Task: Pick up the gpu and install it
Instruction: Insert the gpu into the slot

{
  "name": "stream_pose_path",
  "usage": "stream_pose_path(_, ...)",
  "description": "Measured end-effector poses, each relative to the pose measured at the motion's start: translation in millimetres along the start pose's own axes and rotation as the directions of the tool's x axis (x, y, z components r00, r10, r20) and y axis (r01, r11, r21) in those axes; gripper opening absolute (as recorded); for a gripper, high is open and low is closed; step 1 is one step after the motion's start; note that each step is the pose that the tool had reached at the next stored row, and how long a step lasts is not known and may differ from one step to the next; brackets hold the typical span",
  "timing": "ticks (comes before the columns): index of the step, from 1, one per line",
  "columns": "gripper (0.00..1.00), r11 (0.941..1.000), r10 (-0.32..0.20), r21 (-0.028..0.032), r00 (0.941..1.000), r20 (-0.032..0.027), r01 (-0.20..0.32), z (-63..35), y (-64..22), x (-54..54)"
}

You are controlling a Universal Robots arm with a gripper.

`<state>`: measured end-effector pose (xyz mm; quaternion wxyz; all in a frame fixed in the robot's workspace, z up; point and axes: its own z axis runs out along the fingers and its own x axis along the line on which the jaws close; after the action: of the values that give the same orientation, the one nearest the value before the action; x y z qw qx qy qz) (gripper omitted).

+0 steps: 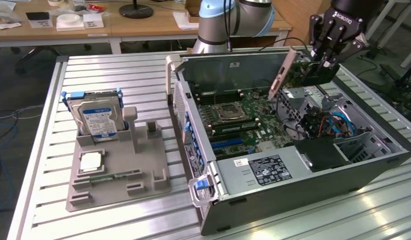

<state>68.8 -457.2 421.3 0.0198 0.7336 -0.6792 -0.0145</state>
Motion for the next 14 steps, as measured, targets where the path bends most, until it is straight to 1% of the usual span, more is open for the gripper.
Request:
stream_pose_path(2,0.27,1.0,0.008,0.0031,1.0,0.0006,-0.008,0.1,0.7,-0.1)
stream_pose_path(5,0.27,0.9991,0.043,0.0035,0.9991,0.0025,-0.043,0.8,1.3,-0.2)
stream_pose_path(8,0.27,0.9966,0.083,0.0031,0.9966,0.0042,-0.083,1.8,2.1,-0.3)
stream_pose_path(14,0.27,0.9964,0.085,0.0031,0.9964,0.0043,-0.085,1.8,2.3,-0.5)
